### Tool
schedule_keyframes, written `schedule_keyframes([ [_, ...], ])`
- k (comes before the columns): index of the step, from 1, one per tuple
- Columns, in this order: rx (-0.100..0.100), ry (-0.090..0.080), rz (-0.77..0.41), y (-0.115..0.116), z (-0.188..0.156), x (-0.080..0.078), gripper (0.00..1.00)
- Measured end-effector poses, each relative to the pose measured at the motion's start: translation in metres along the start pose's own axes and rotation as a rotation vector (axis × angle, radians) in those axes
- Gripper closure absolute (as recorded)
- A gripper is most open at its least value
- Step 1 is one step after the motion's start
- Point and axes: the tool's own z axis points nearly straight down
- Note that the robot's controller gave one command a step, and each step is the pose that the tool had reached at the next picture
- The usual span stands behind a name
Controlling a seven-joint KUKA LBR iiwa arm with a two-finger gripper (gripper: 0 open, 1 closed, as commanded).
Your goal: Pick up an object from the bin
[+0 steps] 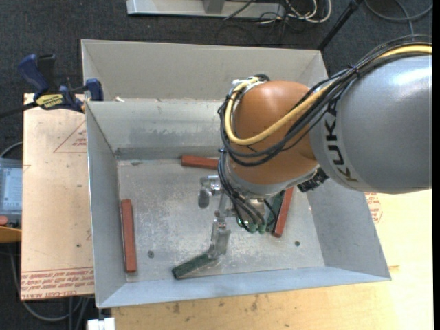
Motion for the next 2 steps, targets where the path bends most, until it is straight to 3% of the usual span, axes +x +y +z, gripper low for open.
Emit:
schedule_keyframes([
  [1, -0.002, -0.011, -0.053, -0.0129, 0.1481, -0.0004, 0.0],
  [2, -0.002, -0.009, -0.054, -0.0128, 0.1449, -0.0003, 1.0],
])
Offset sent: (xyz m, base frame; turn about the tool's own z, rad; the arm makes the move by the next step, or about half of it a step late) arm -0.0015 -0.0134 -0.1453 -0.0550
